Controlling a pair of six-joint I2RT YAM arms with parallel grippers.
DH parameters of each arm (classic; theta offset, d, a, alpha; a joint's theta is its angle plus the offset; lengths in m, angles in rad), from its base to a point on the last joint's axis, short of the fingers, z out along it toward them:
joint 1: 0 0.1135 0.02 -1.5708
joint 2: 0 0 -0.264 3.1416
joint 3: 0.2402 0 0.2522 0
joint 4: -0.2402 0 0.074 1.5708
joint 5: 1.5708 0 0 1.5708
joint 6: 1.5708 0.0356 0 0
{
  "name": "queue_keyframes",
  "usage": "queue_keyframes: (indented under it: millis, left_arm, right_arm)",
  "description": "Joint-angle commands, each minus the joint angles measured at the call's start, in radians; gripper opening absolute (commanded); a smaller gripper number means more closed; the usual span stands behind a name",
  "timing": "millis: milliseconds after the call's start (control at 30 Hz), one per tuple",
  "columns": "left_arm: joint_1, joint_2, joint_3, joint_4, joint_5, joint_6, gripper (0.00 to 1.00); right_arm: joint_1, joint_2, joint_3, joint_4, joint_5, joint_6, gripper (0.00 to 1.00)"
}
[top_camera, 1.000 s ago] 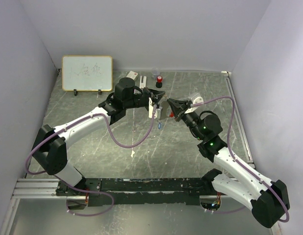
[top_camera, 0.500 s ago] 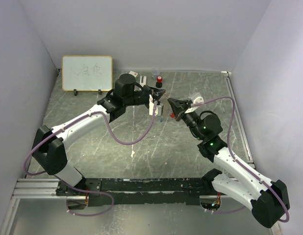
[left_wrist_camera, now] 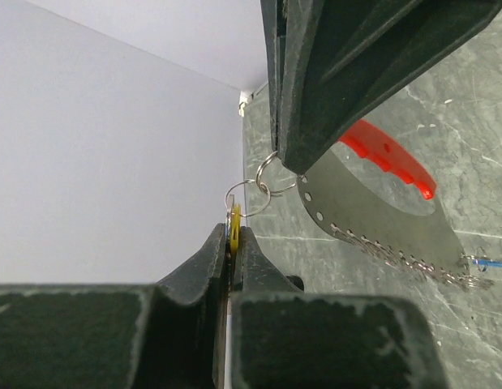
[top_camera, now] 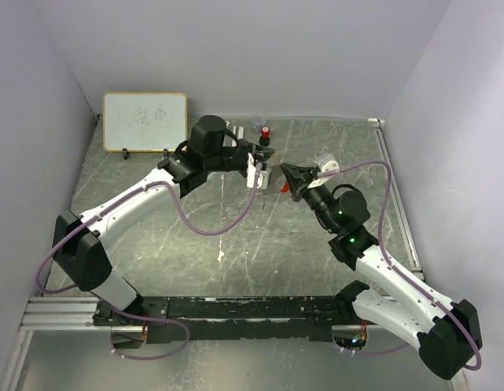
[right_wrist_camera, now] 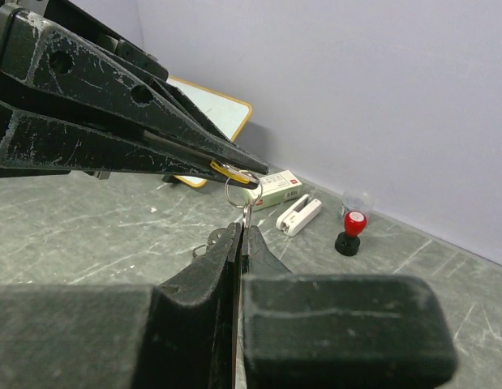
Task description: Put the keys on the keyring
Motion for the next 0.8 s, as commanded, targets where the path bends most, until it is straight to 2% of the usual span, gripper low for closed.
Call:
queue_keyframes:
  millis: [0,267,300,400,467,633,767]
  left_arm:
    - [0.001,-0.006,0.024,-0.016,0.023,-0.004,0.07]
    - [0.002,-0.024,0.012,0.031,-0.025,-0.033,0.07]
    - [0.002,-0.027,0.009,0.041,-0.032,-0.037,0.07]
    - [-0.002,-0.035,0.008,0.053,-0.055,-0.043,0.07]
    - [-0.004,-0.036,0.014,0.049,-0.069,-0.046,0.07]
    - [-0.014,-0.037,0.016,0.049,-0.113,-0.049,0.07]
    - [-0.025,-0.037,0.018,0.053,-0.142,-0.052,0.07]
  right_arm:
    - [-0.002,-0.006,0.013,0.020,0.013,-0.011,0.00]
    - [-0.001,-0.014,0.013,0.009,0.018,-0.006,0.00]
    - [-0.001,-0.019,0.015,0.001,0.026,0.000,0.08]
    - [-0.001,-0.046,0.010,-0.032,0.068,0.016,0.51]
    - [-0.001,-0.091,-0.009,-0.041,0.107,0.022,0.63]
    - [-0.002,-0.211,-0.032,-0.133,0.346,0.070,0.70]
    - [-0.002,-0.270,-0.037,-0.219,0.432,0.087,0.70]
